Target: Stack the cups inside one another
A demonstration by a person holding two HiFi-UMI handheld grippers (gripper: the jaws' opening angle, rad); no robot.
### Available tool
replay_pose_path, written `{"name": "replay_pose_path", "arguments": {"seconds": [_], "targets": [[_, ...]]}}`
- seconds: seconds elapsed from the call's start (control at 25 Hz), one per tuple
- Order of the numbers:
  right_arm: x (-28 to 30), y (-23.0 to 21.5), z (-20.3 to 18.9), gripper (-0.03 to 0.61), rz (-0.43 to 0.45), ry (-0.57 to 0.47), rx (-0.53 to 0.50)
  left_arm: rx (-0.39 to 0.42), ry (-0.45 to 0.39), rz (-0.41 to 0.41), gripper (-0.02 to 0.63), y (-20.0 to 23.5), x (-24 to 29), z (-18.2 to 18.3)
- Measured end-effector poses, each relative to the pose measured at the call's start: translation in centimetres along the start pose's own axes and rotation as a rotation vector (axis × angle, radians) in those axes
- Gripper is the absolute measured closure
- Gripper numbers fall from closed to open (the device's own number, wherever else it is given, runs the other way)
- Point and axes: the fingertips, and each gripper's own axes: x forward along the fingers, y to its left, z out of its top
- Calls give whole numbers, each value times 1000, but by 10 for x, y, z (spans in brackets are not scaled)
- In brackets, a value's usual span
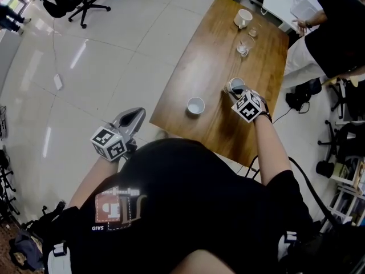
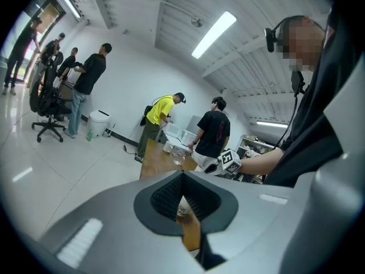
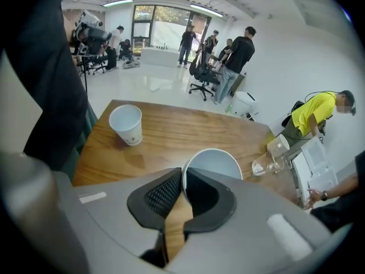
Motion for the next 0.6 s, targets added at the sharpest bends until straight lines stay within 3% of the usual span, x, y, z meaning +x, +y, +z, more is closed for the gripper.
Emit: {"name": "replay_pose_path", "arguments": {"seconds": [0.32,0.6], "targets": [[-84,42,101,538,69,-187,-146,11,-27,-58,620,-17,22,7],[-78,100,122,538,202,-182,-269,0,-41,-53,620,-20,21,7]]}}
